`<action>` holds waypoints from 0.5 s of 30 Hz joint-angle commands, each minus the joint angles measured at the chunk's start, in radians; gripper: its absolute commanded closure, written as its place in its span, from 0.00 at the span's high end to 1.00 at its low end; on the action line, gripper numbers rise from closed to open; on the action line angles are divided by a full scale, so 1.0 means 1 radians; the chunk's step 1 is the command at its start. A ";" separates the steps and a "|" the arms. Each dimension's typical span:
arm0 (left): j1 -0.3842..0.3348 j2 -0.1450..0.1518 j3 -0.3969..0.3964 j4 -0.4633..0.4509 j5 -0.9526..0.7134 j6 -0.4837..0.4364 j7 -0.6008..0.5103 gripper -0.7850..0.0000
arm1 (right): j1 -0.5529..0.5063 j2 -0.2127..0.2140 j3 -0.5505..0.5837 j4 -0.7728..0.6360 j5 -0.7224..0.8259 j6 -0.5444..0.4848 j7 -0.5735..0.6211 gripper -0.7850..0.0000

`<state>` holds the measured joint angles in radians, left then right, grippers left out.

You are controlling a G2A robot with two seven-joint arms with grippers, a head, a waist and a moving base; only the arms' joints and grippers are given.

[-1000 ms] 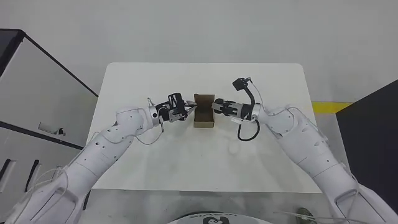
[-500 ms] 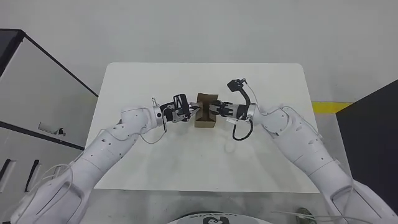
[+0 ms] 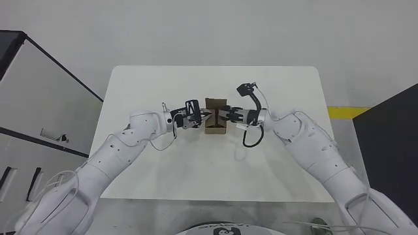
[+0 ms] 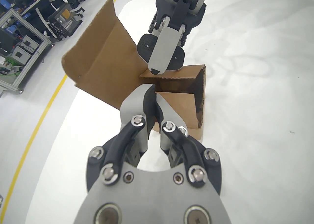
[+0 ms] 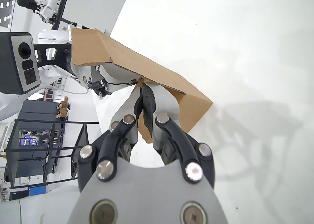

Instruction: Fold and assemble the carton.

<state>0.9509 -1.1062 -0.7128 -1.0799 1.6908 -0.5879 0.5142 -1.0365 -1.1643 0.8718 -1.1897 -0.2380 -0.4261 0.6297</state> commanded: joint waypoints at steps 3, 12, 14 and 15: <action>-0.001 -0.003 -0.001 0.005 0.001 -0.001 -0.007 0.00 | 0.002 -0.002 -0.001 0.002 -0.002 -0.001 0.004 0.00; 0.001 -0.008 -0.011 0.009 0.000 0.003 -0.006 0.00 | 0.002 -0.005 -0.002 -0.012 -0.040 0.023 0.009 0.00; 0.002 -0.008 -0.013 0.010 0.001 0.005 -0.004 0.00 | 0.002 -0.006 -0.004 -0.014 -0.047 0.029 0.009 0.00; 0.003 -0.008 -0.014 0.010 0.002 0.005 -0.003 0.00 | 0.001 -0.007 -0.005 -0.015 -0.049 0.031 0.008 0.00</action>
<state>0.9528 -1.1141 -0.7259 -1.0701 1.6920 -0.5834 0.5102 -1.0346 -1.1705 0.8675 -1.2037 -0.2846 -0.3974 0.6386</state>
